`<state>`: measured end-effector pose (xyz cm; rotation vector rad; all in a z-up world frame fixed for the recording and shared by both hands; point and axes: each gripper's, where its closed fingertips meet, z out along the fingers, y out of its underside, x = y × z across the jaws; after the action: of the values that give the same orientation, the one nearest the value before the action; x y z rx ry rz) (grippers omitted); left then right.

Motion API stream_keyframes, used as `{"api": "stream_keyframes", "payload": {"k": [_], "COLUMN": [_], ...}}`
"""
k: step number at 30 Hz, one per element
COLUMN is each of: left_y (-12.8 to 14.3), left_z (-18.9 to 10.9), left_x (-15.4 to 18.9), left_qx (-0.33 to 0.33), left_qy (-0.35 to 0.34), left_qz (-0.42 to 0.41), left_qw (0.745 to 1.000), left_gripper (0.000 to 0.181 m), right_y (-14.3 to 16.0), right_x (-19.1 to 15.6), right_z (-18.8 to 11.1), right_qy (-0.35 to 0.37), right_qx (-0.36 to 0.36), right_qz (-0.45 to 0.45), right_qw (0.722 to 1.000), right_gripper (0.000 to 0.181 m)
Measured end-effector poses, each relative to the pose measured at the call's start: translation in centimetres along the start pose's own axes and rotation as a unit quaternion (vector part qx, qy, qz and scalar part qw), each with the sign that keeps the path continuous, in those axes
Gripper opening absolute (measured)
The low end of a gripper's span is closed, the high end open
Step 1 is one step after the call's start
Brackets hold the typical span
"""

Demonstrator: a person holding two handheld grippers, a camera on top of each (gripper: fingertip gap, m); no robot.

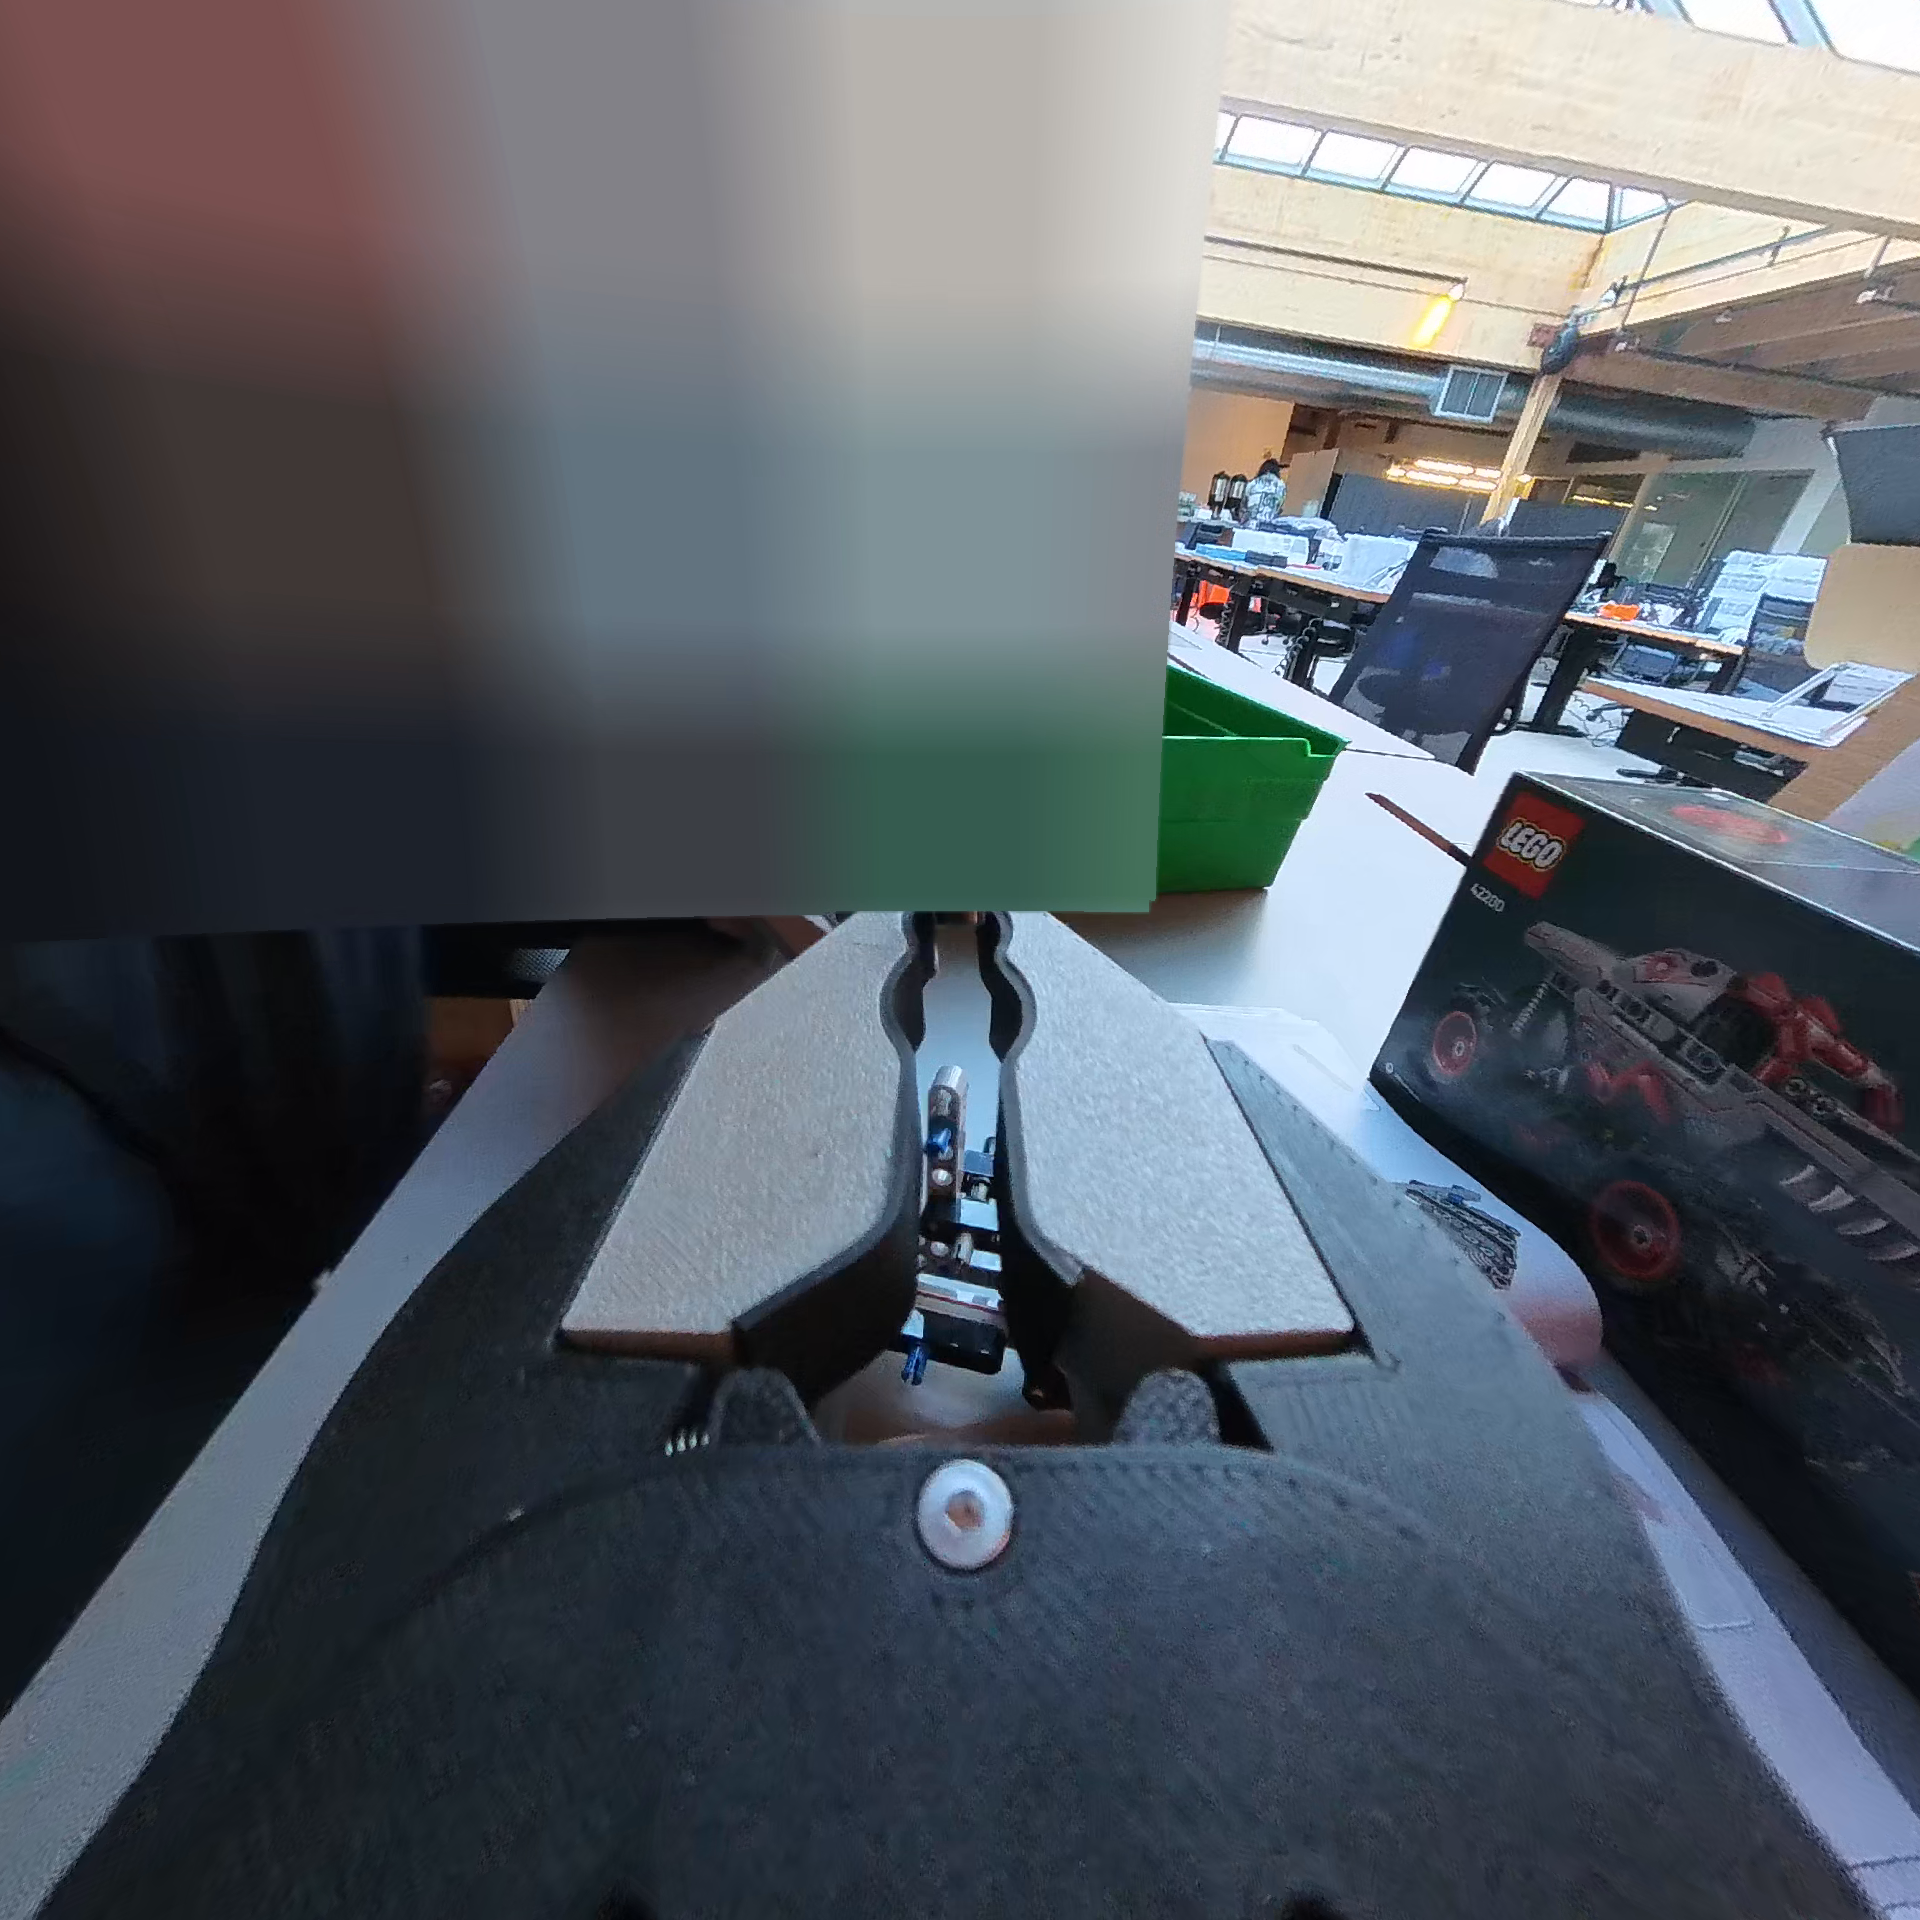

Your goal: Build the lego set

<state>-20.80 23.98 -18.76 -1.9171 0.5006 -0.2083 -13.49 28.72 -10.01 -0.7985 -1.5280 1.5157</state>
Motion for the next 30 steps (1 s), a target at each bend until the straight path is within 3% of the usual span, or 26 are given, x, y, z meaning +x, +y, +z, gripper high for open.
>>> {"api": "stream_keyframes", "payload": {"k": [1,8,11,15,19,22,30], "left_y": [0.0,-0.7,-1.3,-1.7,-1.1,-1.2,-1.6], "left_z": [0.0,0.1,-0.8,-3.4,-4.6,-5.3,-6.3], "left_x": [0.1,2.3,3.6,9.0,13.5,15.8,17.5], "left_qx": [0.0,0.019,0.042,0.051,0.044,0.055,0.072], "left_qy": [0.002,0.04,0.065,0.183,0.246,0.281,0.323], "left_qz": [0.003,0.053,0.059,0.029,0.0,-0.024,-0.065], "left_qw": [1.0,0.998,0.995,0.981,0.968,0.958,0.941], "left_gripper": [0.024,0.018,0.017,0.019,0.027,0.026,0.006], "right_y": [-0.1,-0.3,-2.3,-0.9,-0.3,0.9,2.6], "right_x": [-0.1,-0.2,-3.2,-9.0,-14.4,-16.4,-18.6], "right_z": [0.0,-0.8,-0.9,0.1,1.5,2.1,1.8], "right_qy": [-0.003,0.041,0.037,0.05,0.047,0.059,0.06], "right_qx": [0.0,-0.017,0.037,0.001,-0.007,-0.017,0.007], "right_qz": [-0.004,-0.043,-0.012,-0.008,0.005,0.027,0.065], "right_qw": [1.0,0.998,0.999,0.999,0.999,0.998,0.996], "right_gripper": [0.003,0.005,0.004,0.005,0.004,0.004,0.003]}}
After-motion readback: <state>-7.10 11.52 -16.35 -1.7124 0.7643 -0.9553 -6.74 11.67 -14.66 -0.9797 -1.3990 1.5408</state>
